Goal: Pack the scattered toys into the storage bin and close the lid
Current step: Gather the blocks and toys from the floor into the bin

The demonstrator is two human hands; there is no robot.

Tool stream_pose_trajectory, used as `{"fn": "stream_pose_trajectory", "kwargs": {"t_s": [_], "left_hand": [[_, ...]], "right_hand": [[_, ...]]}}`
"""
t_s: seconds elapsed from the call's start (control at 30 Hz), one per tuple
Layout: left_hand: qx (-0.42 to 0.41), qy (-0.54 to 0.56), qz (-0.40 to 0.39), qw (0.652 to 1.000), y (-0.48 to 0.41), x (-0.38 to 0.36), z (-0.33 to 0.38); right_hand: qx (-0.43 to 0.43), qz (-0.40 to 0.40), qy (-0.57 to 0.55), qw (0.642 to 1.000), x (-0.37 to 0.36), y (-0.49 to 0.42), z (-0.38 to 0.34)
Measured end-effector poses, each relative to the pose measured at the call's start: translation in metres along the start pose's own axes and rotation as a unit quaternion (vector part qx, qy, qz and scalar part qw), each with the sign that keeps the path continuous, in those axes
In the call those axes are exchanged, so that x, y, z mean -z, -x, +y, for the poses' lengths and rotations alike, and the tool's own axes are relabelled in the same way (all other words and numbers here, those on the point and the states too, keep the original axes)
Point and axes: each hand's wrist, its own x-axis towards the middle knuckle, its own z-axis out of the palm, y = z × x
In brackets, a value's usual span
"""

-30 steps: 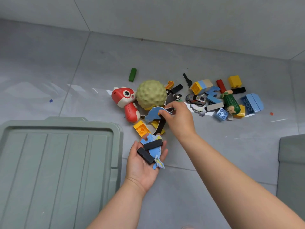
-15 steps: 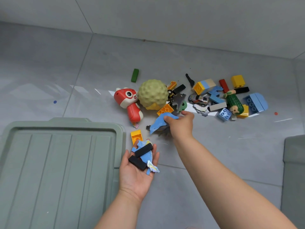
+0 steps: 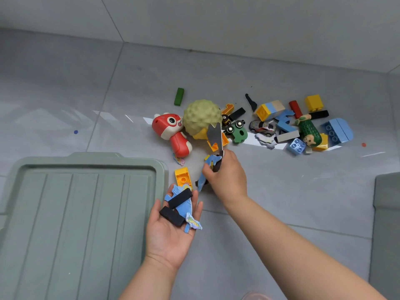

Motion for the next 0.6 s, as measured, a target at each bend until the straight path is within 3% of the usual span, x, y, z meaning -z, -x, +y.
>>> {"fn": "stream_pose_trajectory", "kwargs": {"t_s": [0.13,0.2,0.27,0.4,0.5,0.57,0.6], "left_hand": [[-0.004,-0.006,-0.004,1.000,0.008,0.005,0.012],[-0.007,-0.003,-0.018,1.000,0.011,0.005,0.016],[-0.002,-0.003,-0.013,1.000,0.012,0.007,0.018],[0.003,-0.011,0.005,1.000,0.015,0.011,0.018],[0.006,-0.012,0.007,1.000,0.019,0.013,0.016],[0.009,-0.023,0.000,1.000,0.023,0.012,0.017],[0.011,-0.031,-0.004,0.999,0.025,0.011,0.017]], "right_hand": [[-0.115,0.071,-0.133,0.982,0.001,0.012,0.001],[-0.114,0.112,-0.181,0.970,0.007,0.020,0.007],[-0.047,0.108,-0.145,0.982,0.014,0.023,0.012],[0.102,0.038,0.050,0.993,0.007,0.014,0.021],[0.100,-0.045,0.179,0.978,-0.002,0.008,0.022],[0.069,-0.042,0.160,0.984,0.001,0.010,0.022],[0.032,-0.036,0.094,0.994,0.006,0.014,0.019]]}}
